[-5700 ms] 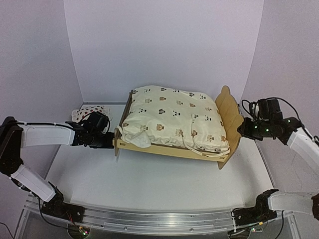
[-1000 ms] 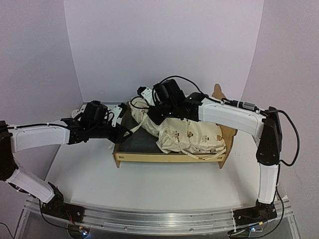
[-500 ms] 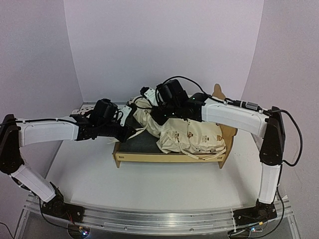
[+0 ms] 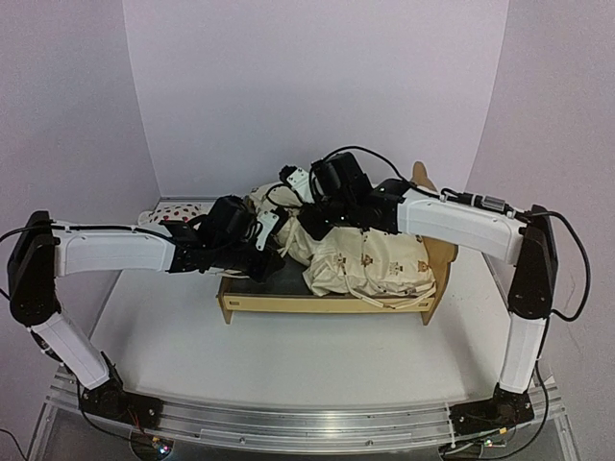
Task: Set up the pet bed
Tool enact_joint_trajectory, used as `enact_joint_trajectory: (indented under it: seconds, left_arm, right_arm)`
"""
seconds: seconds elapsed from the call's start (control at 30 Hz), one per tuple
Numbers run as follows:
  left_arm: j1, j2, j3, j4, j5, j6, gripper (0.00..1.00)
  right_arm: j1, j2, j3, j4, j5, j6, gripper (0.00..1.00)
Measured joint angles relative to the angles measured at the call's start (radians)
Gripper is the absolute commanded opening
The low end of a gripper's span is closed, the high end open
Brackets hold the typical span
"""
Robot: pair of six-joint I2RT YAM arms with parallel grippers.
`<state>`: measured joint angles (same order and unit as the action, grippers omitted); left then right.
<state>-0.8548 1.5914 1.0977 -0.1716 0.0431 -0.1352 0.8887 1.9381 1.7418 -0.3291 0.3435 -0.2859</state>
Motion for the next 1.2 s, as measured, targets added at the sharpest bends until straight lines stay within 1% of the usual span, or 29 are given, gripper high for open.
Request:
enact_joint_trajectory:
  seconds: [0.1,0.2,0.4,0.57,0.7,0.8,1.07,1.1,1.2]
  left_arm:
    - [-0.001,-0.006,0.000,-0.021,-0.014,-0.002,0.31]
    - [-0.005,-0.035,0.000,-0.038,-0.032,0.007,0.37]
    - [-0.009,-0.143,-0.007,-0.065,-0.057,0.037,0.40]
    - [-0.009,-0.144,-0.027,-0.064,-0.030,0.061,0.39]
    - [-0.010,-0.106,-0.054,-0.063,-0.009,0.068,0.36]
    - [-0.010,-0.072,-0.064,-0.059,-0.001,0.070,0.30]
    - [-0.018,-0.027,-0.066,0.002,-0.030,0.081,0.02]
    - [-0.022,-0.022,-0.066,0.009,-0.042,0.081,0.00]
    - [-0.040,-0.012,-0.066,0.019,-0.078,0.081,0.00]
  right_arm:
    - [0.000,0.000,-0.004,0.000,0.000,-0.001,0.00]
    - [0.000,-0.007,-0.005,0.000,0.000,-0.001,0.00]
    - [-0.003,-0.039,-0.016,0.000,-0.009,0.002,0.00]
    - [-0.003,-0.042,-0.017,0.000,-0.015,0.004,0.00]
    - [-0.003,-0.042,-0.017,0.000,-0.022,0.007,0.00]
    - [-0.003,-0.042,-0.017,0.000,-0.023,0.008,0.00]
    - [-0.003,-0.042,-0.023,0.000,-0.026,0.011,0.00]
    - [-0.003,-0.042,-0.024,0.000,-0.026,0.011,0.00]
    - [-0.003,-0.043,-0.027,0.000,-0.026,0.011,0.00]
